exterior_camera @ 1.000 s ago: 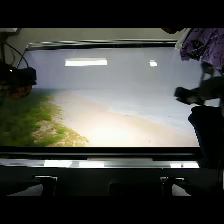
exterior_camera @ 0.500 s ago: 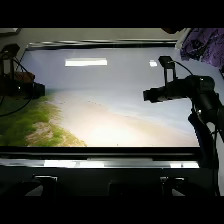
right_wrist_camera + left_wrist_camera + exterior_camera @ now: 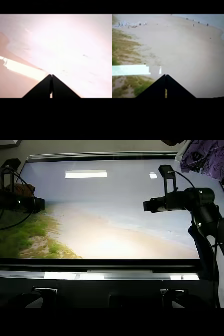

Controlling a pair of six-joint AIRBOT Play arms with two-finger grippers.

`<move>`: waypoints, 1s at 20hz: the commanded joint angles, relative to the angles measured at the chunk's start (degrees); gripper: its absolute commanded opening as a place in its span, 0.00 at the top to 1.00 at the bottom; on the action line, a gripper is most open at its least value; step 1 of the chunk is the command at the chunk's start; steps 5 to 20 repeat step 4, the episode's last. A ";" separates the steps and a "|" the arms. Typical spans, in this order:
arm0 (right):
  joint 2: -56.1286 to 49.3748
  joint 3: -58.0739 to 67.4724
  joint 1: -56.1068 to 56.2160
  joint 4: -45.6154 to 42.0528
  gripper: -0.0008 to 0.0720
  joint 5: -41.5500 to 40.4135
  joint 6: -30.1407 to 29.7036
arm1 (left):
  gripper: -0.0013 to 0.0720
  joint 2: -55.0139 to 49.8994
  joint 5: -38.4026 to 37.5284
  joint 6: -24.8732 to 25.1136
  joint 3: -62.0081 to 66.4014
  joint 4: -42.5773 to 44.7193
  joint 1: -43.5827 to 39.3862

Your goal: Fold the clothes and pants, and hang the long-sleeved shirts on hangers.

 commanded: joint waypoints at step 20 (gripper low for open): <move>0.04 0.07 0.07 -0.09 0.95 0.28 -0.02 | 0.95 0.02 -0.11 0.00 -0.02 0.02 -0.04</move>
